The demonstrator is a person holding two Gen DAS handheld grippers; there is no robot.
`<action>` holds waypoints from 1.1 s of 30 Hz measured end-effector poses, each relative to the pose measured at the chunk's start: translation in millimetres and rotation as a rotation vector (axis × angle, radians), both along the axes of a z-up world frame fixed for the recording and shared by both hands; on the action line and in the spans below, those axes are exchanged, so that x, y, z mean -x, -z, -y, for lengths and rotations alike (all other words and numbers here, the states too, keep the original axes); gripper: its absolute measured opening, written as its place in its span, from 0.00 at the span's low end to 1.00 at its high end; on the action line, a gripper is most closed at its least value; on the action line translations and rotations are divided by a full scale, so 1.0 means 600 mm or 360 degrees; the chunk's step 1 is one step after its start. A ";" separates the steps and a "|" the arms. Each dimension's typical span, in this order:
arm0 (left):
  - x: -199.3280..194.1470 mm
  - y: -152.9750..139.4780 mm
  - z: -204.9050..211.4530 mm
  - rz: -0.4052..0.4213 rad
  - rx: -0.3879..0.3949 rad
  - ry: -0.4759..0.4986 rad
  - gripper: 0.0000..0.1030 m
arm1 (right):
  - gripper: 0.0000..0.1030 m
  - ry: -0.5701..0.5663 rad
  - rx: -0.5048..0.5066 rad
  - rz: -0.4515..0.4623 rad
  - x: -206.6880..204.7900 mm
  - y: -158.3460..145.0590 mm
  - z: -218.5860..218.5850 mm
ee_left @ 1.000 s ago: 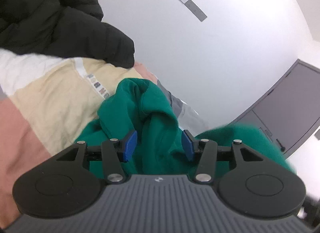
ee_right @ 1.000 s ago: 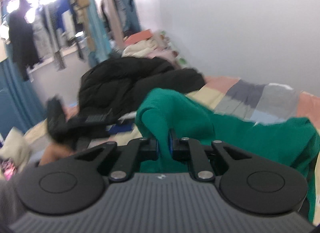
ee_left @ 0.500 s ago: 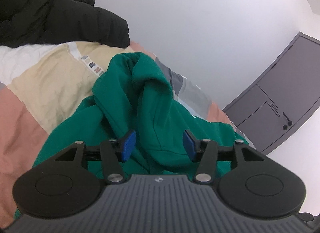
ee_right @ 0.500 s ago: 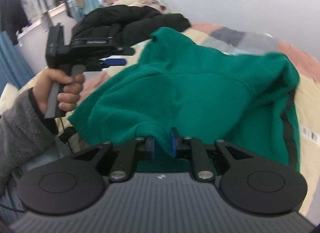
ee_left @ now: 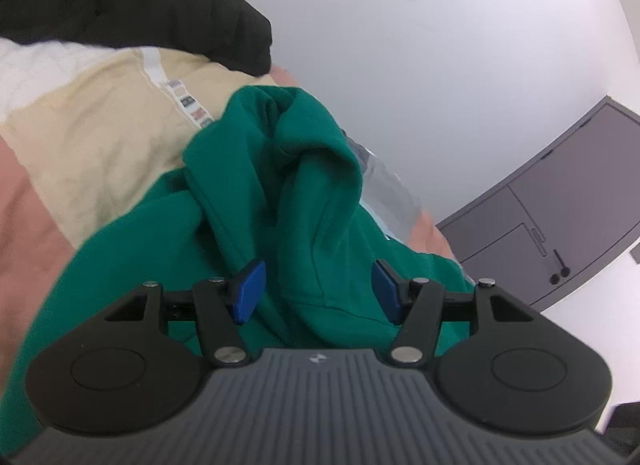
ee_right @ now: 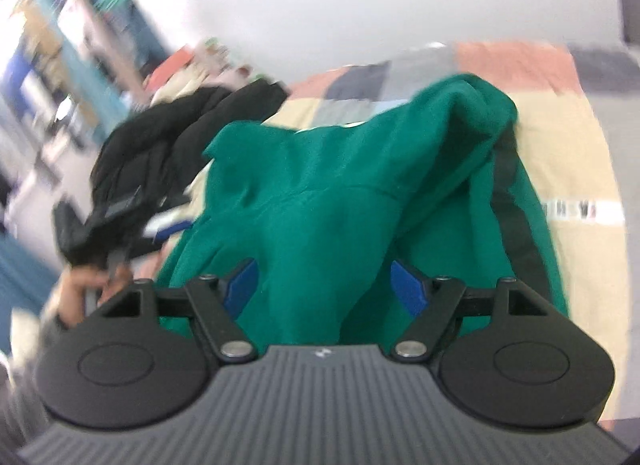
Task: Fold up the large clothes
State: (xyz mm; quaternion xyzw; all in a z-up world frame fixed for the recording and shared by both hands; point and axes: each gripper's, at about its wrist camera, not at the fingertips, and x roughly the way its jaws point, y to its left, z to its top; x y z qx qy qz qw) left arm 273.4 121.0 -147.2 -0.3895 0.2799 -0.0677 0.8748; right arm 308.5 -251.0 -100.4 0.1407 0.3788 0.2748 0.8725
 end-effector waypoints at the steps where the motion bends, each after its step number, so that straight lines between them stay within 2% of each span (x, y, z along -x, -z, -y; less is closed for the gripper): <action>1: -0.004 0.002 0.002 0.0005 0.0008 0.0010 0.63 | 0.73 0.0064 -0.0056 -0.0039 -0.015 0.014 0.000; 5: -0.024 0.015 0.013 0.0024 -0.0004 0.0062 0.62 | 0.73 0.0317 -0.0223 -0.0191 -0.084 0.071 -0.001; 7: -0.038 0.022 0.021 0.0028 -0.0015 0.0086 0.62 | 0.74 0.0374 -0.0288 -0.0244 -0.111 0.089 -0.006; 9: -0.056 0.029 0.031 0.0026 -0.0052 0.0117 0.62 | 0.74 0.0396 -0.0278 -0.0244 -0.133 0.099 -0.016; 11: -0.078 0.035 0.042 -0.0019 -0.0150 0.0130 0.62 | 0.72 0.0395 -0.0254 -0.0232 -0.149 0.107 -0.025; 13: -0.103 0.043 0.048 -0.0068 -0.0219 0.0125 0.61 | 0.61 0.0343 -0.0208 -0.0232 -0.163 0.112 -0.036; 14: -0.114 0.046 0.048 -0.0086 -0.0228 0.0117 0.60 | 0.59 0.0314 -0.0165 -0.0228 -0.169 0.112 -0.043; 15: -0.121 0.049 0.049 -0.0076 -0.0213 0.0121 0.53 | 0.55 0.0301 -0.0143 -0.0221 -0.176 0.114 -0.048; 16: -0.128 0.049 0.049 -0.0060 -0.0197 0.0141 0.46 | 0.44 0.0289 -0.0136 -0.0217 -0.183 0.115 -0.051; 18: -0.138 0.041 0.051 -0.0037 -0.0232 0.0150 0.17 | 0.28 0.0269 -0.0139 -0.0212 -0.196 0.112 -0.057; 19: -0.141 0.034 0.050 -0.0003 -0.0243 0.0158 0.15 | 0.22 0.0258 -0.0143 -0.0181 -0.199 0.106 -0.060; 21: -0.143 0.017 0.040 0.0096 -0.0181 0.0163 0.11 | 0.18 0.0213 -0.0154 -0.0055 -0.203 0.084 -0.068; 24: -0.151 -0.018 0.022 0.0270 -0.0102 0.0138 0.11 | 0.16 0.0142 -0.0179 0.0125 -0.220 0.042 -0.080; 27: -0.182 -0.040 0.007 0.0296 -0.0051 0.0064 0.10 | 0.16 0.0157 -0.0194 0.0226 -0.250 0.009 -0.084; 30: -0.218 -0.054 0.006 0.0290 -0.0132 0.0047 0.11 | 0.16 0.0206 -0.0236 0.0258 -0.282 -0.008 -0.081; 33: -0.249 -0.057 0.013 0.0272 -0.0248 0.0050 0.11 | 0.16 0.0228 -0.0251 0.0258 -0.310 0.003 -0.080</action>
